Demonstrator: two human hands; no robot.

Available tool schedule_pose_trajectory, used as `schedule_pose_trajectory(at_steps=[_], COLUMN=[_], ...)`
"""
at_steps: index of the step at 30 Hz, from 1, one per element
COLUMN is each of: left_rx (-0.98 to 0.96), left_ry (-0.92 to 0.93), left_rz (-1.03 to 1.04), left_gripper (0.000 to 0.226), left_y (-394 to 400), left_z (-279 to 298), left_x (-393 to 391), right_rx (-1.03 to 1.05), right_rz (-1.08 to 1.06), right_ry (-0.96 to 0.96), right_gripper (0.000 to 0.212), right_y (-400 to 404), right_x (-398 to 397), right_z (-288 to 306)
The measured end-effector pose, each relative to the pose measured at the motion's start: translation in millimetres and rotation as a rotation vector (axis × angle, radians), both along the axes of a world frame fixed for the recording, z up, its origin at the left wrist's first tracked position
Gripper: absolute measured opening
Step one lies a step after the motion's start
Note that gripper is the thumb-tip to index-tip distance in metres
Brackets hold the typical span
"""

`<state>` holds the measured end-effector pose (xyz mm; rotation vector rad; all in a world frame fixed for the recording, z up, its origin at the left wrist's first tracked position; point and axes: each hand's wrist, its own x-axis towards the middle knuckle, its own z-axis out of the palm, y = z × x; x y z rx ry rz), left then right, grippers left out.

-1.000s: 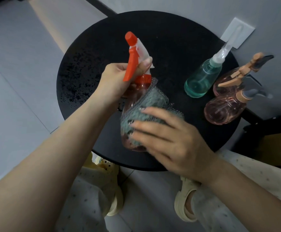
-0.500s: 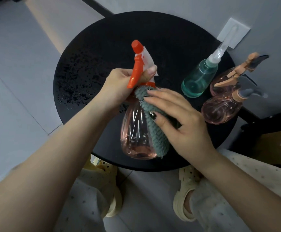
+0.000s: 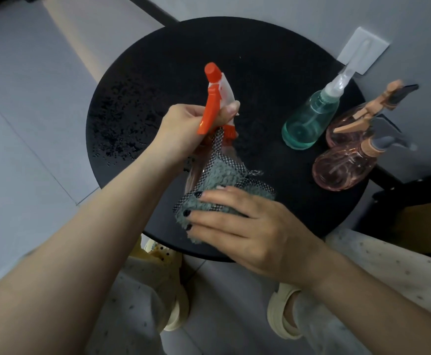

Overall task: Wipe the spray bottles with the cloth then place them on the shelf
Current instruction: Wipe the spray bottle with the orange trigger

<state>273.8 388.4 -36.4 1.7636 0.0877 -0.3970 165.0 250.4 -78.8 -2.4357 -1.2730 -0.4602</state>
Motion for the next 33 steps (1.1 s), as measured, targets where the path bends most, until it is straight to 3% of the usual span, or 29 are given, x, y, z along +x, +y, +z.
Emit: schedule_pose_trajectory(at_steps=[11, 17, 21, 25, 28, 33], left_rx=[0.082, 0.108, 0.064, 0.057, 0.075, 0.03], left_ry=[-0.04, -0.025, -0.056, -0.023, -0.013, 0.001], left_rz=[-0.035, 0.014, -0.01, 0.005, 0.007, -0.03], left_gripper=[0.034, 0.037, 0.063, 0.038, 0.035, 0.031], left_y=[-6, -2, 1, 1, 0, -3], left_z=[-8, -4, -4, -2, -3, -4], left_x=[-1, 0, 0, 2, 2, 0], right_rx=[0.332, 0.131, 0.019, -0.015, 0.095, 0.486], right_rz=[-0.445, -0.223, -0.071, -0.009, -0.134, -0.472], right_ry=[0.223, 0.085, 0.005, 0.008, 0.098, 0.398], right_gripper=[0.028, 0.023, 0.02, 0.021, 0.022, 0.032], right_y=[-2, 5, 7, 1, -2, -7], right_x=[21, 10, 5, 10, 14, 21], right_z=[13, 9, 1, 3, 8, 10])
